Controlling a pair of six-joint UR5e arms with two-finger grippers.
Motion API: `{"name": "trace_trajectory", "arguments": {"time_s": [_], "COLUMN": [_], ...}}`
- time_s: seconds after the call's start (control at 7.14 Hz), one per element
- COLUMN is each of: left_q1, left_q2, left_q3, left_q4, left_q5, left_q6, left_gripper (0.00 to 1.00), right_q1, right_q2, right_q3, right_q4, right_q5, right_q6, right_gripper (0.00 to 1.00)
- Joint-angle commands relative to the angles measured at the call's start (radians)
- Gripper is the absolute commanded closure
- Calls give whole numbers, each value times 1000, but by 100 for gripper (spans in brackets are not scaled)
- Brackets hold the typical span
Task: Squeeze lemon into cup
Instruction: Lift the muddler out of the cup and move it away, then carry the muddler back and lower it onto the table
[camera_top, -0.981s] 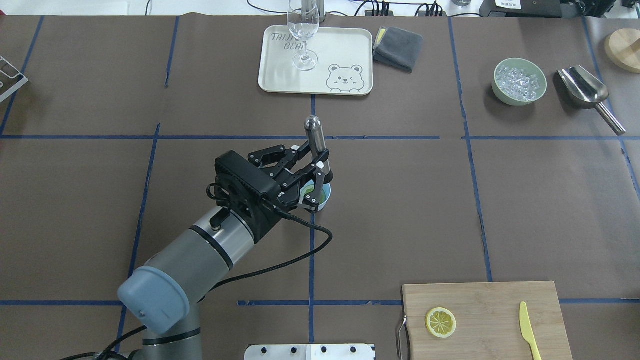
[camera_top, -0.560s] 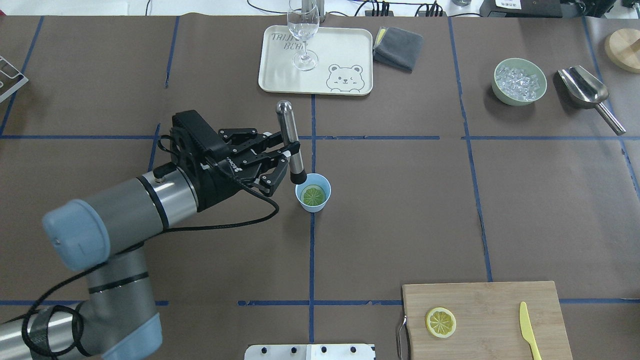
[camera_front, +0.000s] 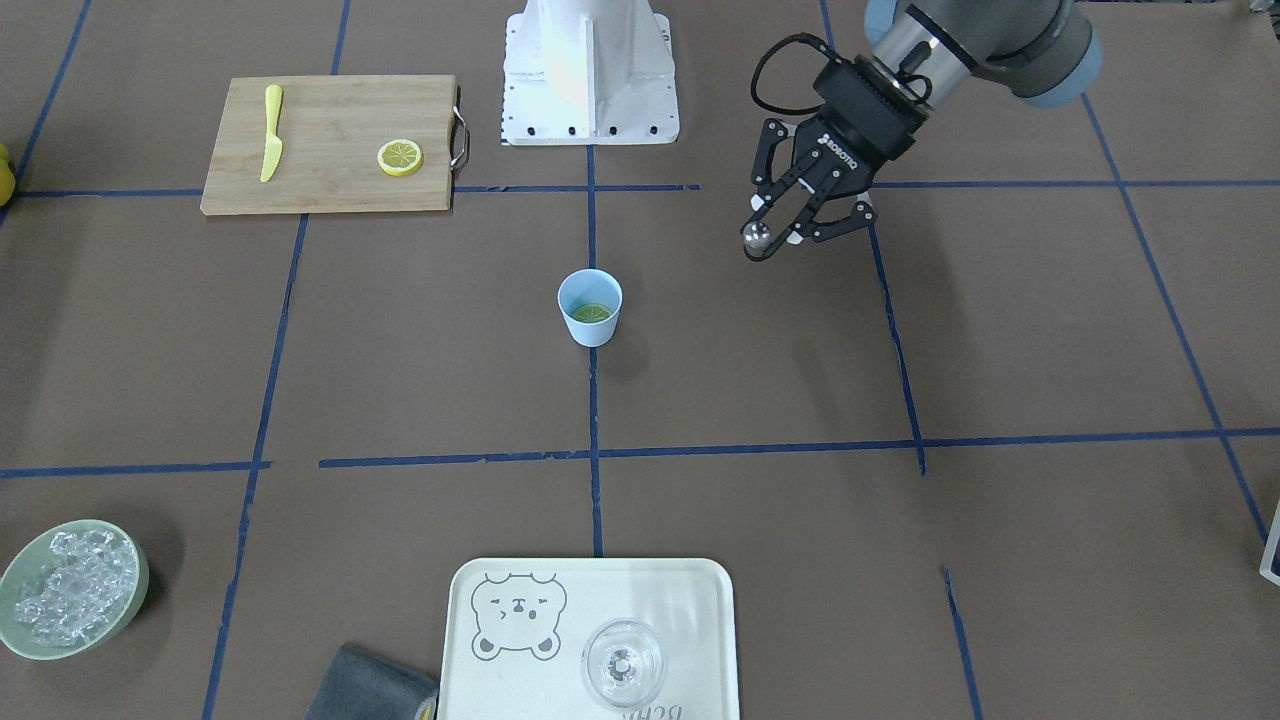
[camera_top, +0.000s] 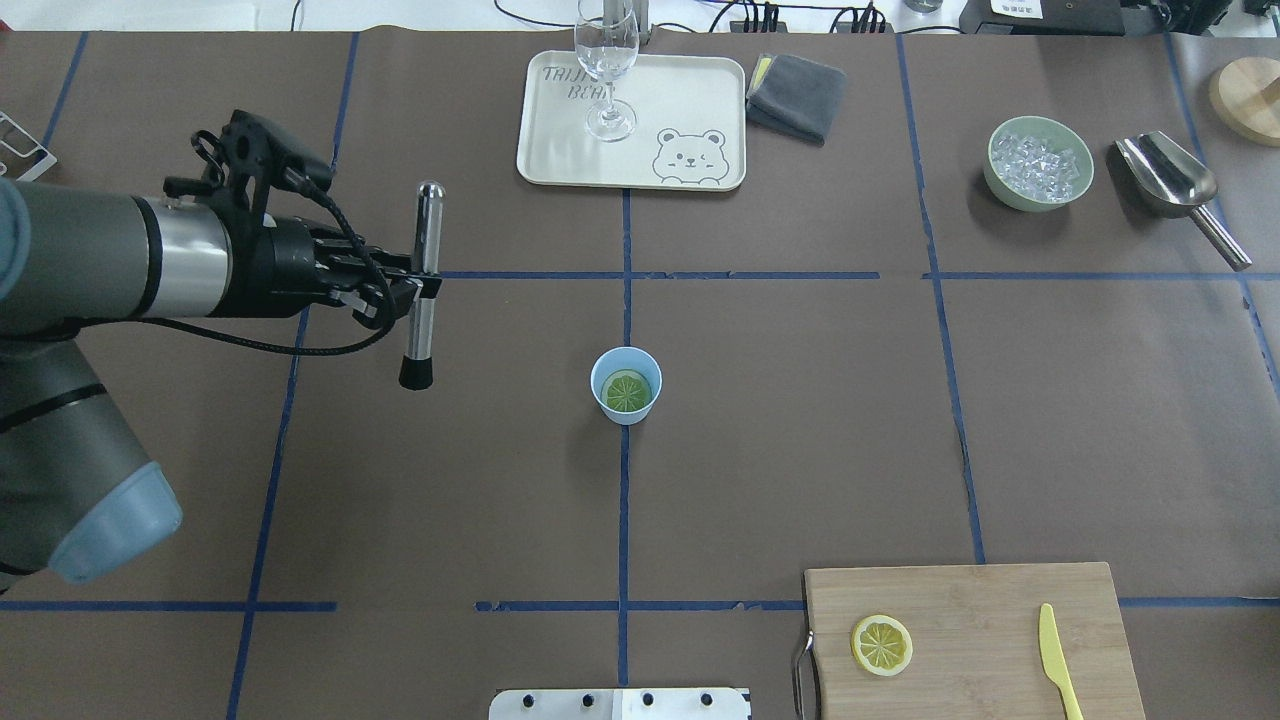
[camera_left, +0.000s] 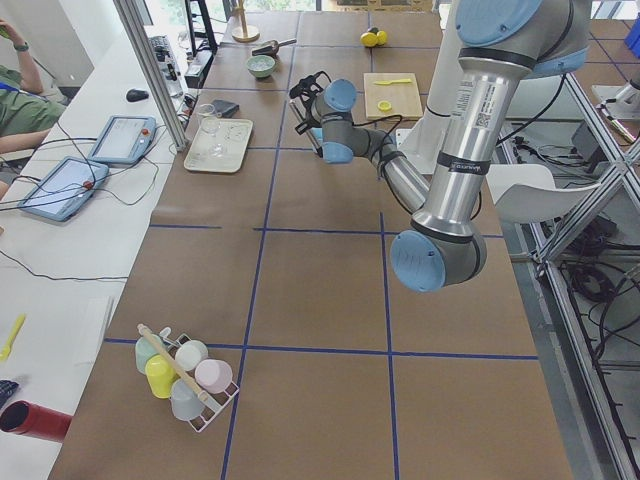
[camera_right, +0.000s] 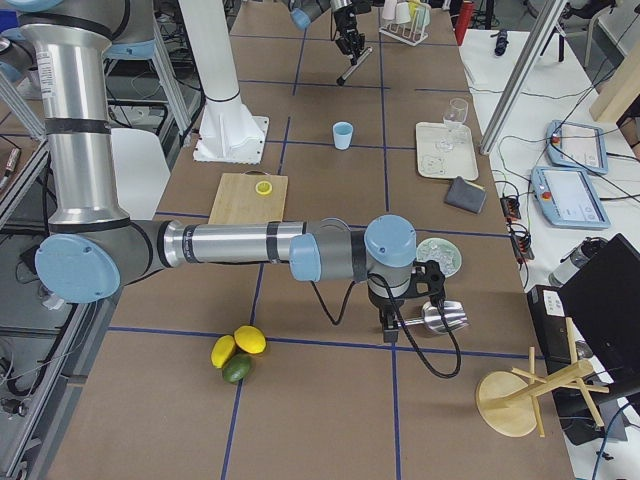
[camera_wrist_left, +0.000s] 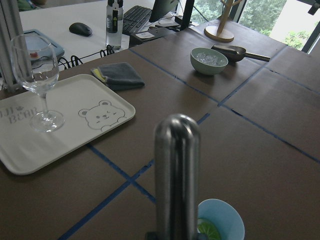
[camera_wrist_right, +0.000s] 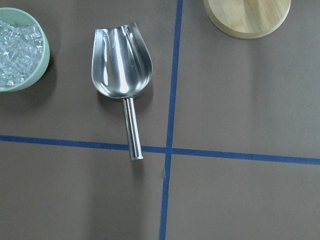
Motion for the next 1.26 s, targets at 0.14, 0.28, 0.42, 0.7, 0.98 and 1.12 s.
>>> {"name": "trace_trajectory", "arguments": {"time_s": [0.14, 0.28, 0.42, 0.7, 0.98, 1.12], "left_q1": [-86, -100, -108, -109, -109, -108], "left_q2": [83, 89, 88, 88, 88, 88], "left_q3": [-8, -8, -2, 41, 95, 115], "left_q4": [269, 400, 512, 723, 754, 760], "left_q5": [-70, -76, -80, -96, -104, -106], "left_q6": [-83, -86, -86, -85, -73, -68], "left_gripper": [100, 100, 100, 100, 100, 100], "right_q1": [-7, -7, -7, -9, -9, -9], "right_q2": [8, 11, 9, 8, 6, 5], "right_q3": [-13, -15, -15, -18, -17, -17], "right_q4": [3, 9, 11, 11, 11, 12], "right_q5": [-5, -5, -7, -5, -5, -5], "right_q6": [-2, -3, -3, -3, -3, -5], "right_gripper": [0, 0, 0, 0, 0, 0]}}
